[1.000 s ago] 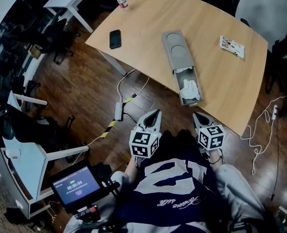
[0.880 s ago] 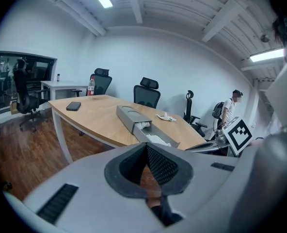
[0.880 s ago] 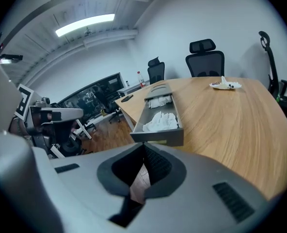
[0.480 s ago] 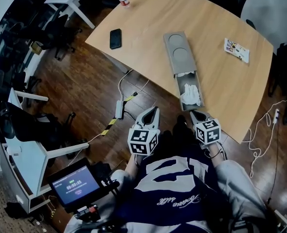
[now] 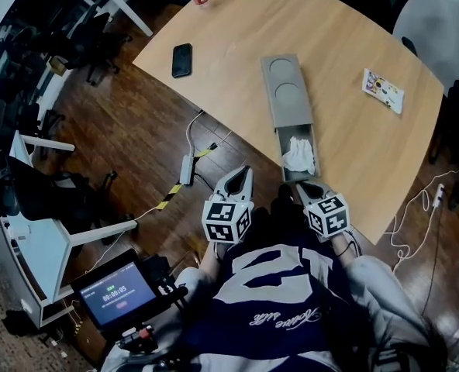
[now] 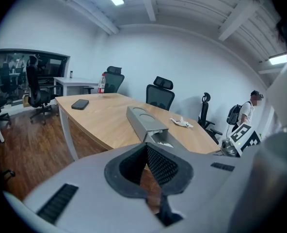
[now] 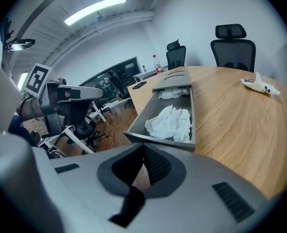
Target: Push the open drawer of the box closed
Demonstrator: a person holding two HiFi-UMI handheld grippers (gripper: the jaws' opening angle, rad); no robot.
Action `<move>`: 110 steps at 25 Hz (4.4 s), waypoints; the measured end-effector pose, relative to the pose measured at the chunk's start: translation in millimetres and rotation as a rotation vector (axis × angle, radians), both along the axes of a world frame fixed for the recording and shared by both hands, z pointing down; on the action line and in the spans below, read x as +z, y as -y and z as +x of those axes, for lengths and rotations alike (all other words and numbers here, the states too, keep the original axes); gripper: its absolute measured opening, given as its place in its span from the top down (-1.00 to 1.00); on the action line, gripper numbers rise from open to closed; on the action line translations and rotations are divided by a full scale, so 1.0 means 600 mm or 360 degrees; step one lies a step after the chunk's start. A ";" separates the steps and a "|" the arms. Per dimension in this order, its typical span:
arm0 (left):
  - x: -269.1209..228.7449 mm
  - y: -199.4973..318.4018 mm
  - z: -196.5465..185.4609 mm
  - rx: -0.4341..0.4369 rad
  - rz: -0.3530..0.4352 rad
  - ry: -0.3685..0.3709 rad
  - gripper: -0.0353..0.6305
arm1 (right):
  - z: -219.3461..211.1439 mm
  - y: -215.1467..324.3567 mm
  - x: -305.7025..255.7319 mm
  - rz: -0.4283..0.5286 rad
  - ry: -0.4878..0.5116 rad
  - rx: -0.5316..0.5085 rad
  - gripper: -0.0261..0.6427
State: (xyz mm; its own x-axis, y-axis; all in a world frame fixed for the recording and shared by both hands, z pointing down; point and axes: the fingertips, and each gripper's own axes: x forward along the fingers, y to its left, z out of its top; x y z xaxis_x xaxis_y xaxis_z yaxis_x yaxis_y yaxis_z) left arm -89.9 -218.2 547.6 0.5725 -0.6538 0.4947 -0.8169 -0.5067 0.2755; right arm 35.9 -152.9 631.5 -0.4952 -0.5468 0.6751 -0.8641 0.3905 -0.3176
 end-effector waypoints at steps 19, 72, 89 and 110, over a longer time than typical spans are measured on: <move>0.031 0.081 0.019 -0.0157 -0.0068 0.0027 0.88 | 0.021 0.171 -0.002 0.0021 0.0130 -0.0079 0.93; 0.025 -0.115 -0.066 0.0092 -0.0078 -0.0107 0.88 | -0.017 -0.045 -0.088 0.0260 0.0238 0.0513 0.93; 0.001 -0.231 0.031 0.0022 -0.0027 -0.0124 0.88 | 0.056 -0.201 -0.126 0.0285 0.0313 0.0429 0.93; 0.002 -0.567 0.218 0.0060 -0.0037 0.0031 0.88 | 0.128 -0.460 -0.164 0.0377 0.0374 0.0029 0.93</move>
